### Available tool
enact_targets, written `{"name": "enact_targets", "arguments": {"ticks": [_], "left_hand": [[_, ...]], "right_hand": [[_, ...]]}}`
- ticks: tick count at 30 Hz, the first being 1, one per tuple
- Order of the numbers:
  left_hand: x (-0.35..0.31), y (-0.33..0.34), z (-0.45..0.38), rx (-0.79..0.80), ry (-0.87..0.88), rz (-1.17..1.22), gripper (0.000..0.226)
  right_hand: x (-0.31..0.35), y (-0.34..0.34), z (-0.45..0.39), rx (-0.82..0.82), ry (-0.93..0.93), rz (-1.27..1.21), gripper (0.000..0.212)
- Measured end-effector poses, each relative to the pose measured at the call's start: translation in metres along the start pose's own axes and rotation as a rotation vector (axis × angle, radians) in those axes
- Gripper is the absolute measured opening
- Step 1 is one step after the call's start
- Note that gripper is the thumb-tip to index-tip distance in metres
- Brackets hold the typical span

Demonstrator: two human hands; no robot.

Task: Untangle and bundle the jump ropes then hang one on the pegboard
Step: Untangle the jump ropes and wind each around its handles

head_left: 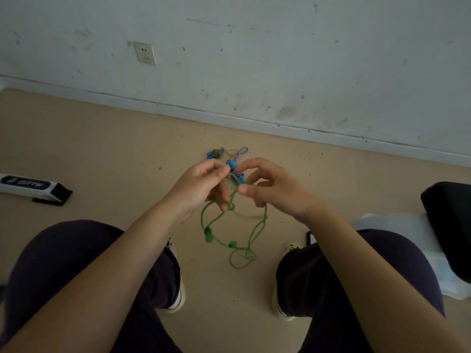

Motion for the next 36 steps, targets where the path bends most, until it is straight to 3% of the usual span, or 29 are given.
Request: {"name": "enact_targets", "arguments": {"ticks": [4, 11, 16, 21, 24, 30, 34, 36], "left_hand": [[0.002, -0.002, -0.003, 0.013, 0.018, -0.089, 0.018], [0.006, -0.012, -0.006, -0.008, 0.046, -0.365, 0.016], [0.005, -0.022, -0.006, -0.069, 0.046, -0.443, 0.027], [0.003, -0.028, -0.006, -0.228, 0.115, -0.484, 0.02], [0.0, -0.031, -0.003, -0.141, 0.132, -0.631, 0.024], [0.009, 0.002, 0.004, 0.36, 0.026, -0.348, 0.054], [0.012, 0.004, 0.001, 0.313, 0.002, -0.367, 0.013], [0.008, -0.005, -0.002, 0.276, 0.0, -0.386, 0.018]], "right_hand": [[-0.003, 0.007, -0.003, -0.041, 0.011, 0.165, 0.009], [-0.003, -0.01, -0.002, -0.27, -0.044, -0.031, 0.002], [-0.001, -0.013, -0.003, -0.274, -0.008, -0.107, 0.012], [-0.005, -0.014, -0.004, -0.254, 0.1, 0.134, 0.013], [-0.004, -0.016, -0.002, -0.204, 0.087, 0.033, 0.014], [0.001, 0.002, 0.002, 0.057, -0.03, -0.09, 0.011], [0.002, -0.002, 0.001, -0.013, 0.021, -0.171, 0.011], [0.002, -0.01, 0.001, -0.096, 0.054, -0.103, 0.015]]}}
Point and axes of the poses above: each hand's wrist, its own z-axis away from the middle knuckle, its own y-axis out of the palm, x = y × z, the point moved 1 cm from there along -z, towards the middle knuckle, and after that the axes turned 14 degrees about y, right-handed, at the moved point
